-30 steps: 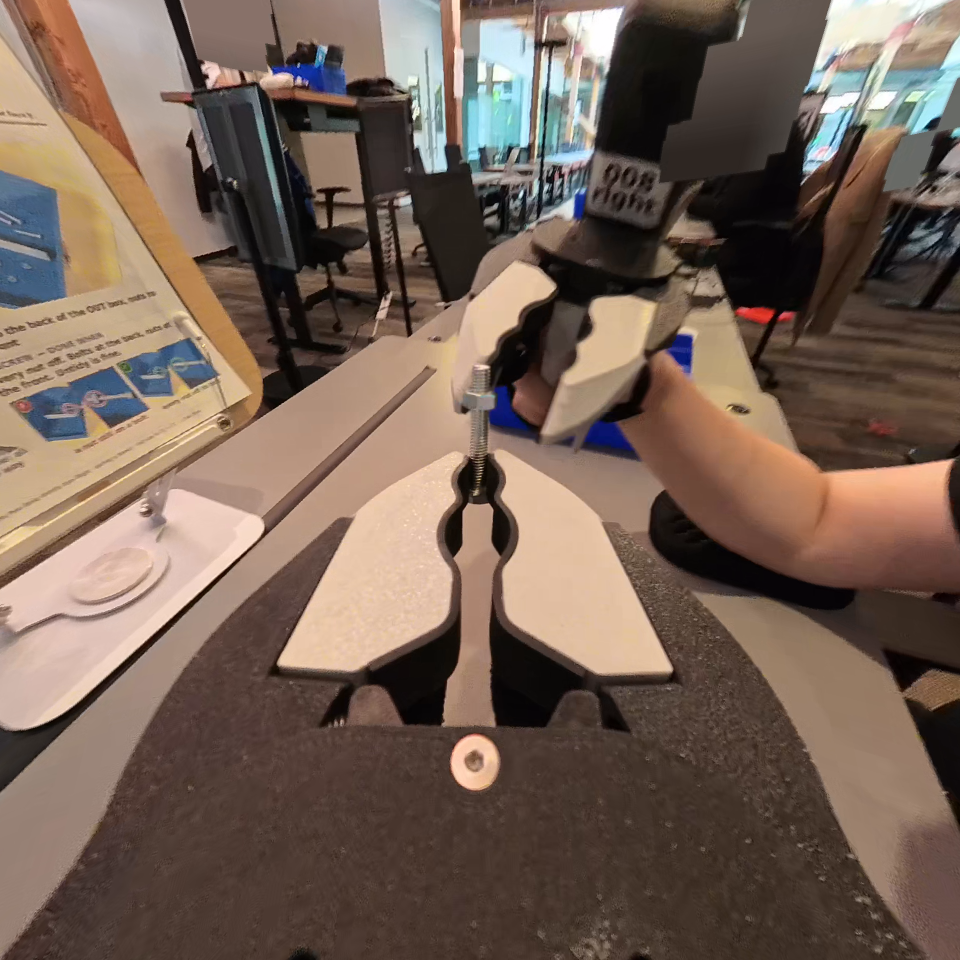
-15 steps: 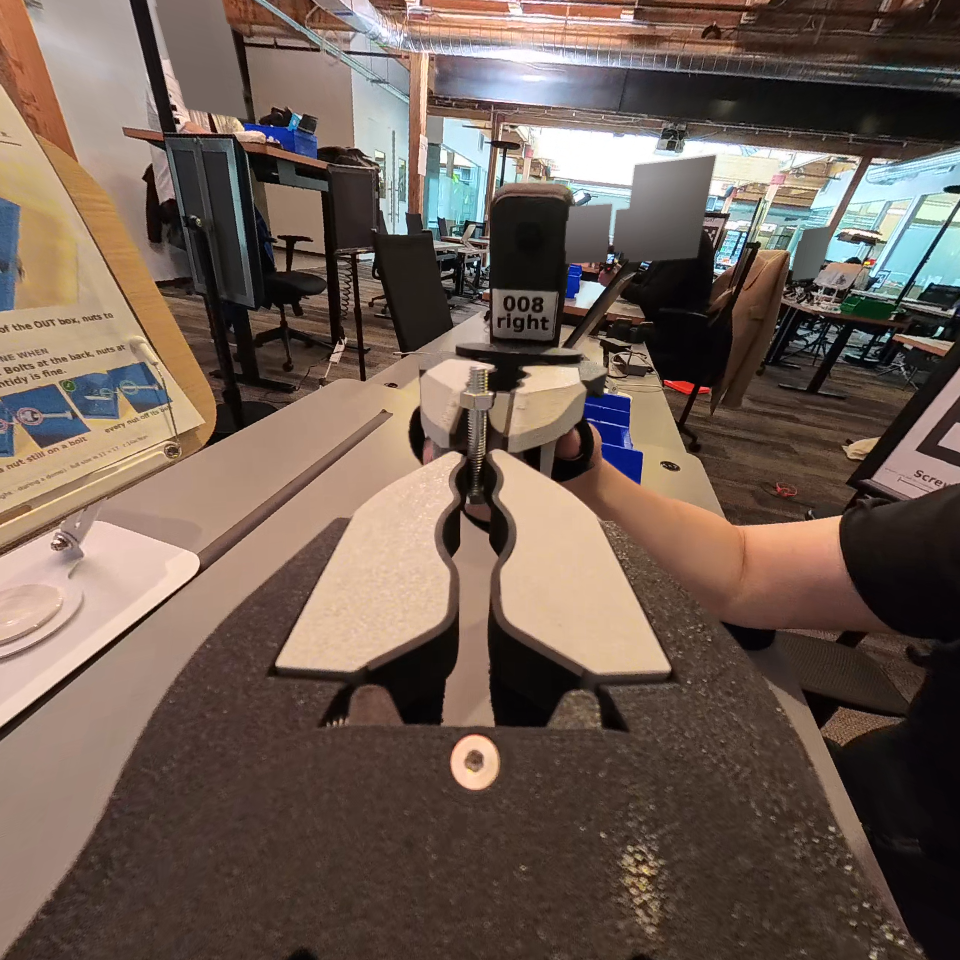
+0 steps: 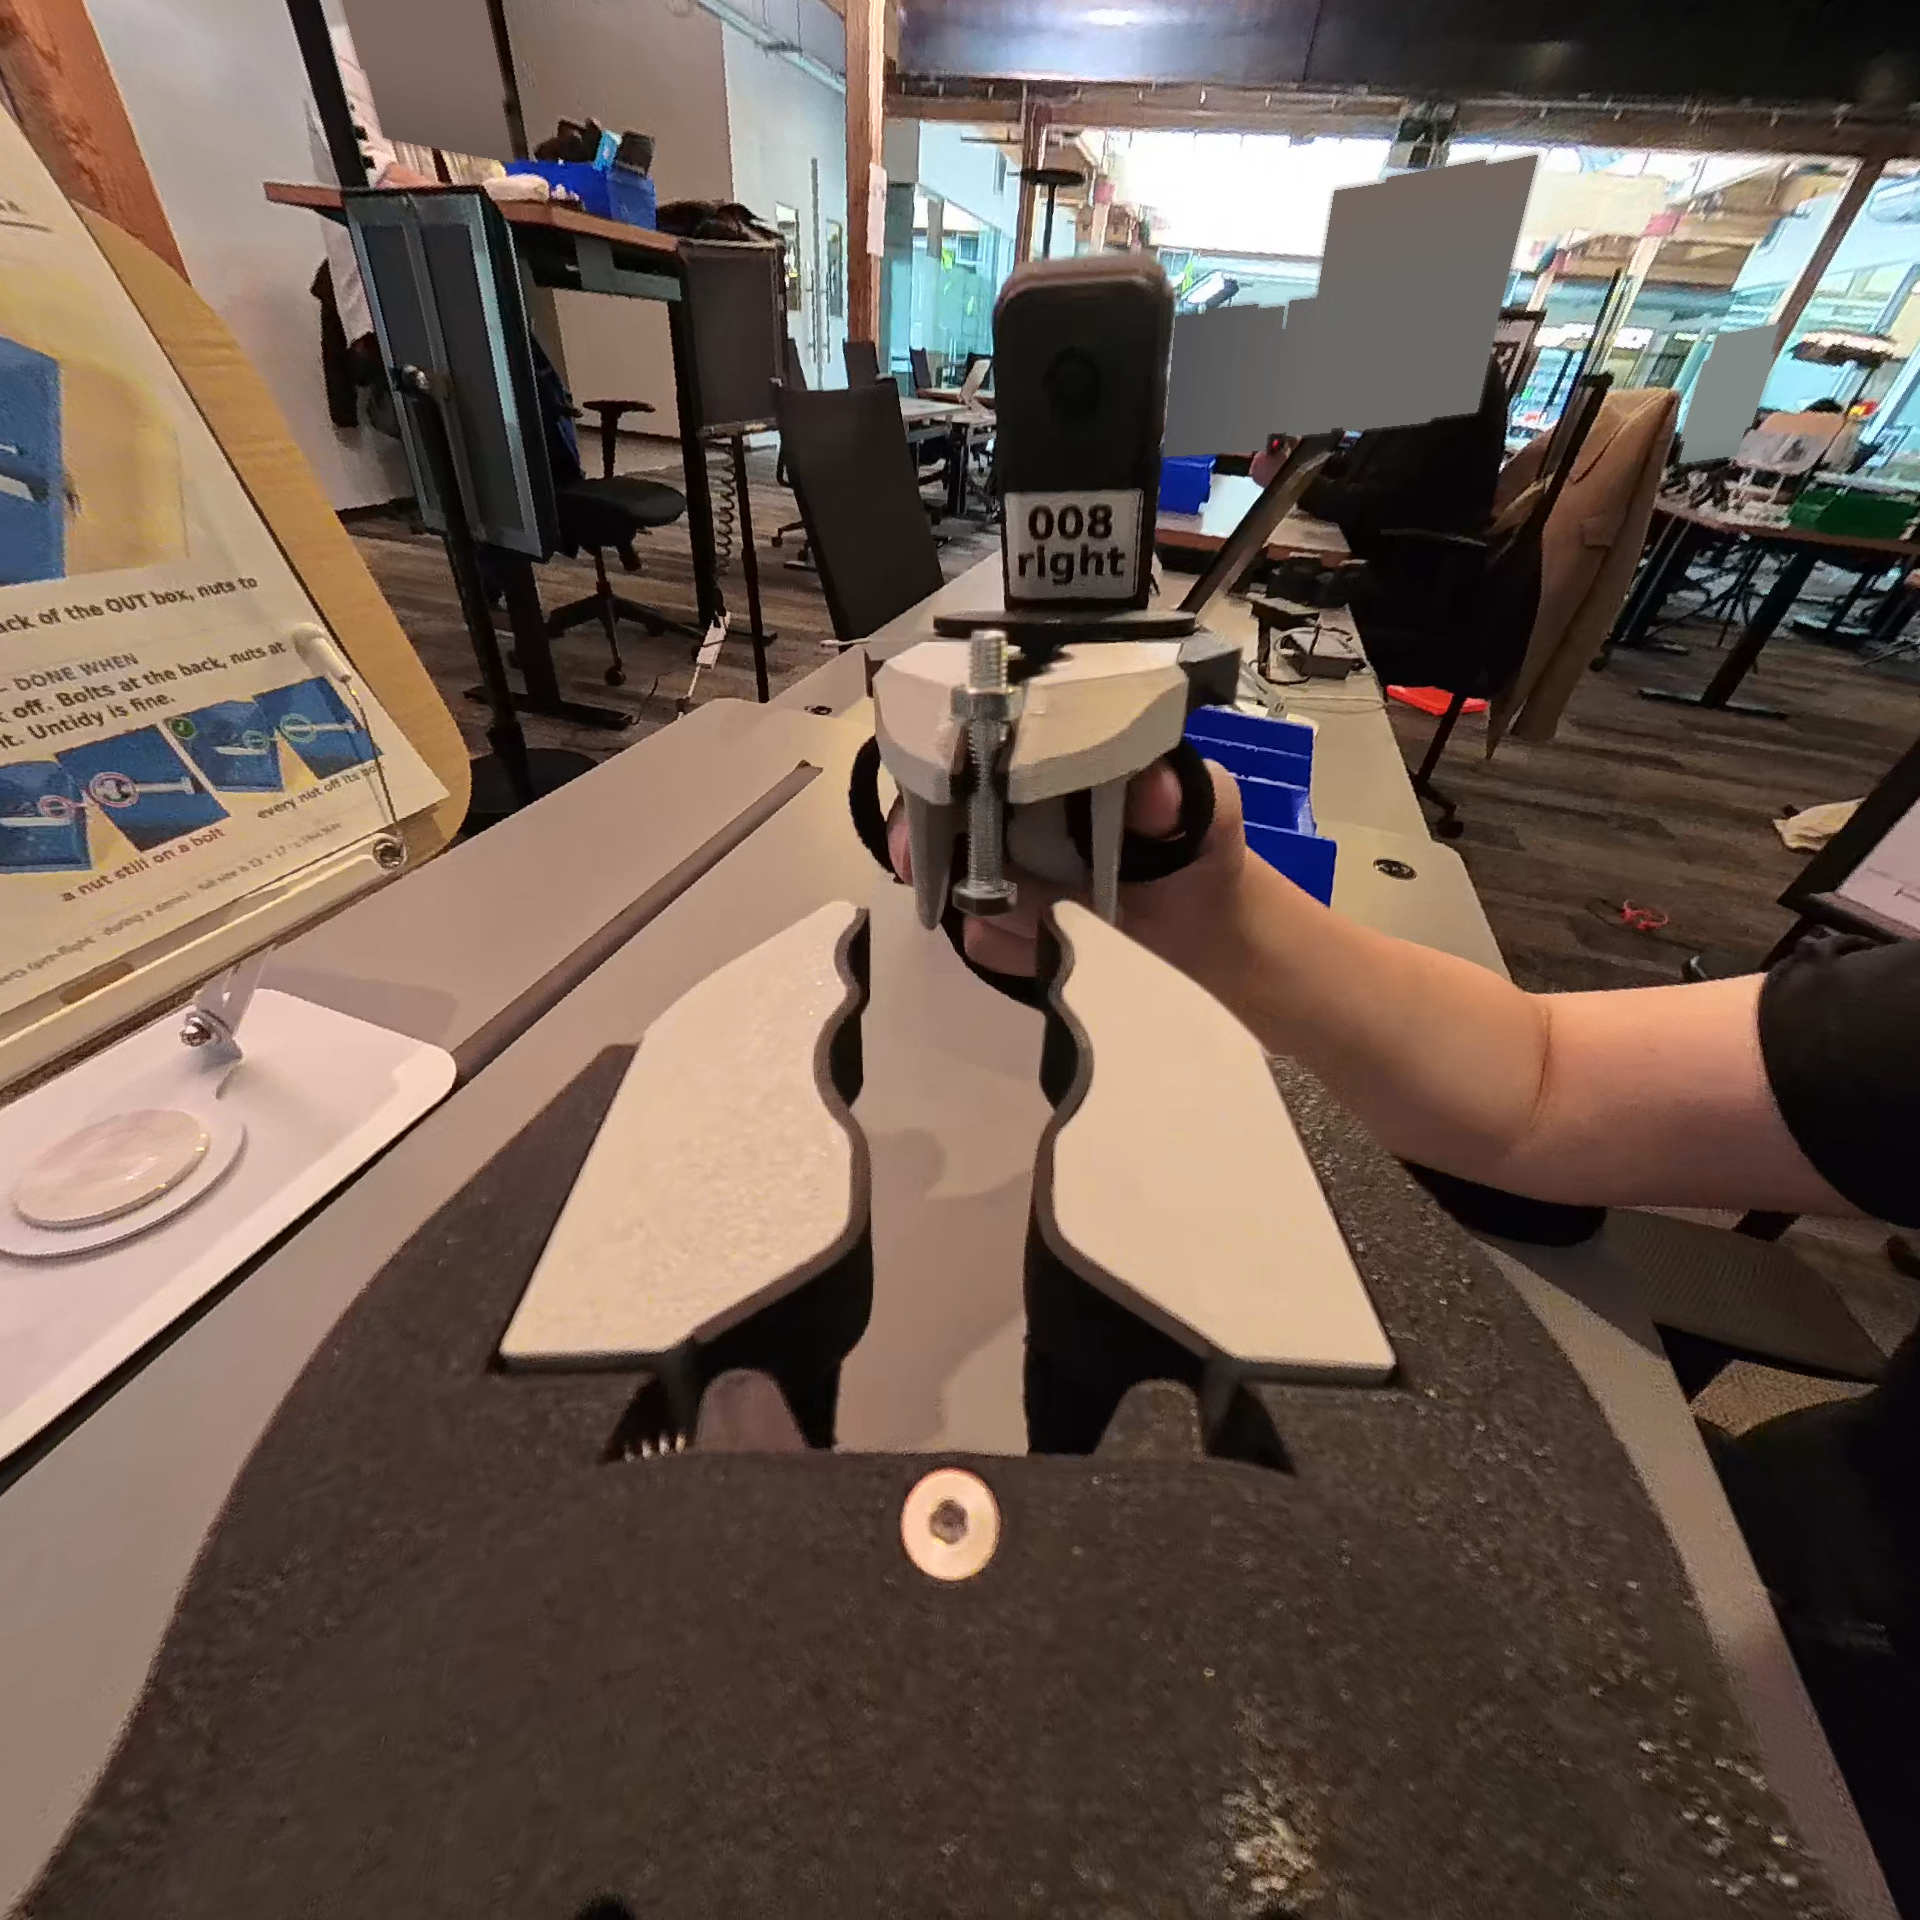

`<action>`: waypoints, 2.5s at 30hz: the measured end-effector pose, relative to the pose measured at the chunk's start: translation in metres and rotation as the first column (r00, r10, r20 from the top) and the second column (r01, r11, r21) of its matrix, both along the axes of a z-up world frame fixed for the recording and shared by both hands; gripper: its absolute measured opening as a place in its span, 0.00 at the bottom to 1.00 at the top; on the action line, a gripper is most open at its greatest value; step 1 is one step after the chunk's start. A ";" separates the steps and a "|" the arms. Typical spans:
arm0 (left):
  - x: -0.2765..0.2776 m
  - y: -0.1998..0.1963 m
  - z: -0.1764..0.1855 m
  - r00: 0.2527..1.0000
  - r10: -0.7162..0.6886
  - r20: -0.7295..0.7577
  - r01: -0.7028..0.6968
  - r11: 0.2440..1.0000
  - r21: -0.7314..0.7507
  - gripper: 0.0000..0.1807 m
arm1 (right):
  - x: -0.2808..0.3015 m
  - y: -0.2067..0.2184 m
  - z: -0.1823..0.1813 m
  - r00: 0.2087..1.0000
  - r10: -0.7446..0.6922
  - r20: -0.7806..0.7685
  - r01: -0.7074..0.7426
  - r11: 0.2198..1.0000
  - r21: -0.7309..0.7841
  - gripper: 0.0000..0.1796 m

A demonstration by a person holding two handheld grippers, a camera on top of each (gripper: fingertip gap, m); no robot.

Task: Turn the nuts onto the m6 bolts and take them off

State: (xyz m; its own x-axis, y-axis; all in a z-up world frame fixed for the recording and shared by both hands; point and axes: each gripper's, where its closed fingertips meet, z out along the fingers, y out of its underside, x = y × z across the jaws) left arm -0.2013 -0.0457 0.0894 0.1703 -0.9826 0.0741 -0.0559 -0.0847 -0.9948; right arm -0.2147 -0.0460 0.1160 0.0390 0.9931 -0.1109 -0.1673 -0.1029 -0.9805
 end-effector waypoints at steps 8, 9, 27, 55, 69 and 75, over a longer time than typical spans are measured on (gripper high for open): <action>0.007 -0.004 -0.003 1.000 -0.024 -0.001 0.024 1.000 0.011 0.06 | -0.004 0.000 -0.005 0.999 -0.034 0.042 0.031 0.998 0.048 0.03; 0.006 -0.003 -0.002 1.000 -0.021 0.001 0.021 1.000 0.015 0.06 | -0.005 0.000 -0.004 0.999 -0.037 0.034 0.035 0.998 0.052 0.03; 0.004 -0.001 0.001 1.000 0.000 0.018 0.000 1.000 0.012 0.22 | 0.004 -0.006 0.014 0.994 -0.101 0.036 0.096 0.989 0.108 0.03; 0.034 -0.017 -0.016 0.978 0.029 -0.207 -0.028 1.000 0.005 0.16 | 0.531 0.001 -0.253 0.064 0.011 0.998 0.995 0.072 -0.065 0.03; 0.025 -0.011 -0.021 0.977 0.040 -0.210 -0.044 0.999 -0.015 0.15 | 0.532 0.001 -0.271 0.106 0.100 0.989 0.993 0.049 -0.111 0.03; 0.022 -0.011 -0.021 0.977 0.046 -0.210 -0.046 0.999 0.003 0.14 | 0.533 0.002 -0.274 0.099 0.081 0.992 0.991 0.083 -0.105 0.03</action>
